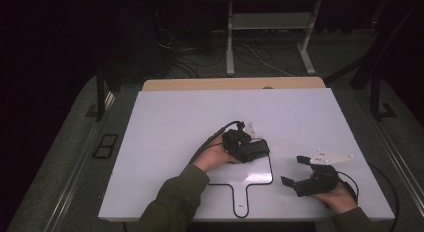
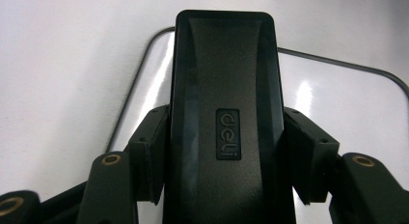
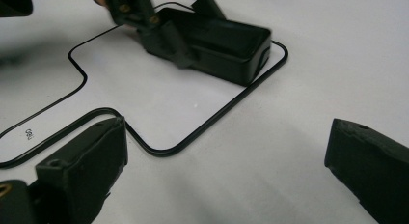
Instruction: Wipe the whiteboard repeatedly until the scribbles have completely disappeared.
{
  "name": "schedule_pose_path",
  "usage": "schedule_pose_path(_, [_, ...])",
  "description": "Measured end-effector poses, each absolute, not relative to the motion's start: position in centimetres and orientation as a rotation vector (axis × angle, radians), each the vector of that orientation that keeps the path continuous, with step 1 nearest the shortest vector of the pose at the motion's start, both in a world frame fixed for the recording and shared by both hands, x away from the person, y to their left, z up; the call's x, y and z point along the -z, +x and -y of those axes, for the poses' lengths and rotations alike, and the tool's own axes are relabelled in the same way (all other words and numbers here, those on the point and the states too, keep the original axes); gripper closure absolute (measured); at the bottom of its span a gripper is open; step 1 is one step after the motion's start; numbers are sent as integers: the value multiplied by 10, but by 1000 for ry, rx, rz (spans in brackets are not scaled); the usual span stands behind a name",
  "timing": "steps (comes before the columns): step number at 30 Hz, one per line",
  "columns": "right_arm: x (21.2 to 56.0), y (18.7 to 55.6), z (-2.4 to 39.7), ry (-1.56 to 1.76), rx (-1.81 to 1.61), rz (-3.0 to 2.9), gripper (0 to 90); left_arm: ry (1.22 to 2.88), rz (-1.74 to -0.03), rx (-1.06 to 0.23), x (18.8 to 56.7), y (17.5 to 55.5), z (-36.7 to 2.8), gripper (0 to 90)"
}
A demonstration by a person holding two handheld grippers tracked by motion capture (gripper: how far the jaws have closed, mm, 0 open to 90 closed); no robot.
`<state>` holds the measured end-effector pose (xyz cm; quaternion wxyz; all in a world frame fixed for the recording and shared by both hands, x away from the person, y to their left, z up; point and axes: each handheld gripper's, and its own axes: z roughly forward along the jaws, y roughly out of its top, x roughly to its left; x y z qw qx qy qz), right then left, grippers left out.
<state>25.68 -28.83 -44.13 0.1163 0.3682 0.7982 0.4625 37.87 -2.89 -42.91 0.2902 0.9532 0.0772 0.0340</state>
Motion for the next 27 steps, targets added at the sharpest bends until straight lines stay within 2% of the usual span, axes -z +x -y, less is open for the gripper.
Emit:
schedule_pose_path(4, [442,258,289,1078,-1355,-2336,4,2536,-152,-53,430,360,32,393])
schedule_pose_path(10, [442,257,287,1070,-1351,-2342,4,2516,-190,-11,431,345,26,393])
schedule_pose_path(27, [442,257,287,1066,-1351,-2343,4,2422,-273,18,418,356,8,392])
